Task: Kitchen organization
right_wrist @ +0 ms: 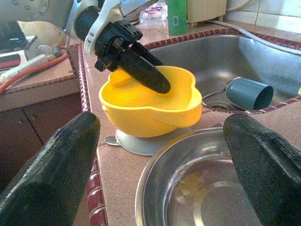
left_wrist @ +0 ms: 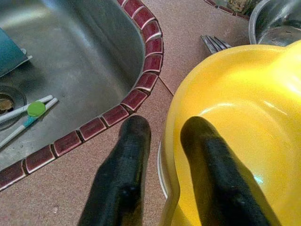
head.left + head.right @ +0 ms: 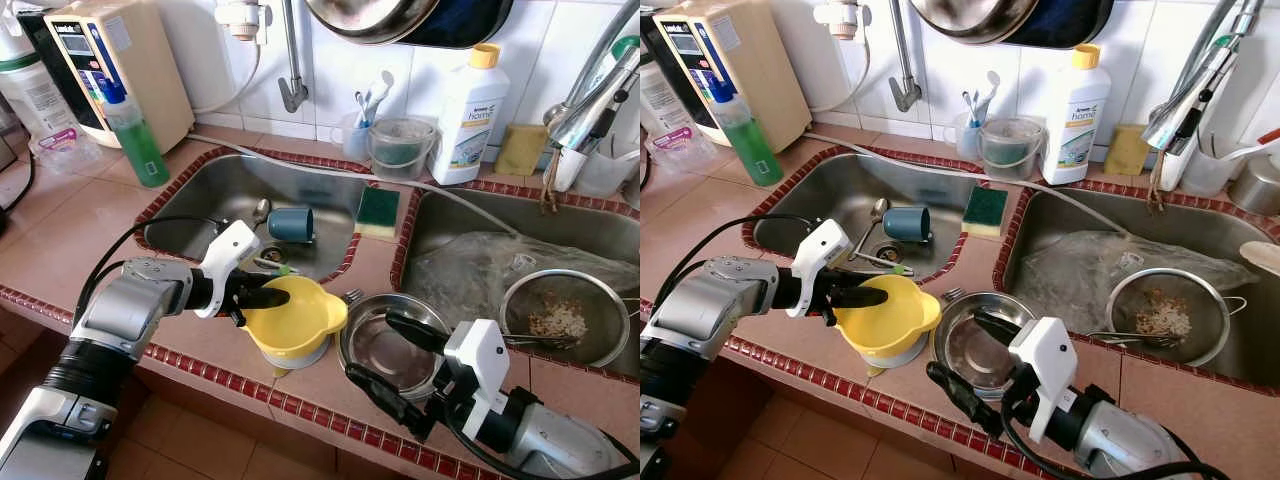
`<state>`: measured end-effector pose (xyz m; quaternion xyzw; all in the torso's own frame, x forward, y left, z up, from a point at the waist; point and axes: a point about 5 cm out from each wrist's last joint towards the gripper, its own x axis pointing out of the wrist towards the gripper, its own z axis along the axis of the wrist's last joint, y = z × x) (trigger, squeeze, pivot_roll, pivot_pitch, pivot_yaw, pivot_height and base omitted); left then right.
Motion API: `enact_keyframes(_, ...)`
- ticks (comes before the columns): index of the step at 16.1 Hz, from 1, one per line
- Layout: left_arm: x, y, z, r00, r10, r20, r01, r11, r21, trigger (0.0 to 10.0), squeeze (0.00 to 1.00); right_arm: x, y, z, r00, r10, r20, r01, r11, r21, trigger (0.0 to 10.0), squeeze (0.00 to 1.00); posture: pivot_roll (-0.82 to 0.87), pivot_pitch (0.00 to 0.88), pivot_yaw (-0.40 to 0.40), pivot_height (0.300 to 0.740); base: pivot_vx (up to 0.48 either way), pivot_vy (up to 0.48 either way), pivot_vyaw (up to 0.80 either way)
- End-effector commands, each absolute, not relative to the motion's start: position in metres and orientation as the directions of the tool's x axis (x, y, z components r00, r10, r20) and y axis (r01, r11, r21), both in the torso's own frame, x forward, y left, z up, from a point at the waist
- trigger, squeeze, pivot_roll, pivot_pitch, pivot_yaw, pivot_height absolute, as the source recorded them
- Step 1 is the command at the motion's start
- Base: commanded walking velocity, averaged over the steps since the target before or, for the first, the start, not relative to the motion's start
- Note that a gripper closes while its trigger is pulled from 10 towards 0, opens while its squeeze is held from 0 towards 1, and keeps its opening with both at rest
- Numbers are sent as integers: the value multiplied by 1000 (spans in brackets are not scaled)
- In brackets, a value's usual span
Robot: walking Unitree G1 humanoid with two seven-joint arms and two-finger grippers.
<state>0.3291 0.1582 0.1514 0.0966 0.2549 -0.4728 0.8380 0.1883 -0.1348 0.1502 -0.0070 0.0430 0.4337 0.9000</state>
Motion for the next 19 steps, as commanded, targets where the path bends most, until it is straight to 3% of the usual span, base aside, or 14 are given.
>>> enact_keyframes(1, 333, 163, 160, 447, -730, -516, 836, 546, -48, 0, 0, 186, -132, 155, 596, 800, -72, -801, 599, 21, 10000, 0, -219, 46, 97, 740, 0, 0, 0)
enact_keyframes(14, 330, 164, 167, 417, -769, -484, 864, 500, -50, 0, 0, 190, -126, 157, 580, 813, -54, -813, 582, 26, 10000, 0, -208, 34, 93, 740, 0, 0, 0)
enact_keyframes(19, 337, 172, 178, 446, -760, -473, 856, 517, -23, 0, 0, 192, -126, 158, 581, 812, -53, -813, 582, 23, 10000, 0, -207, 32, 93, 740, 0, 0, 0)
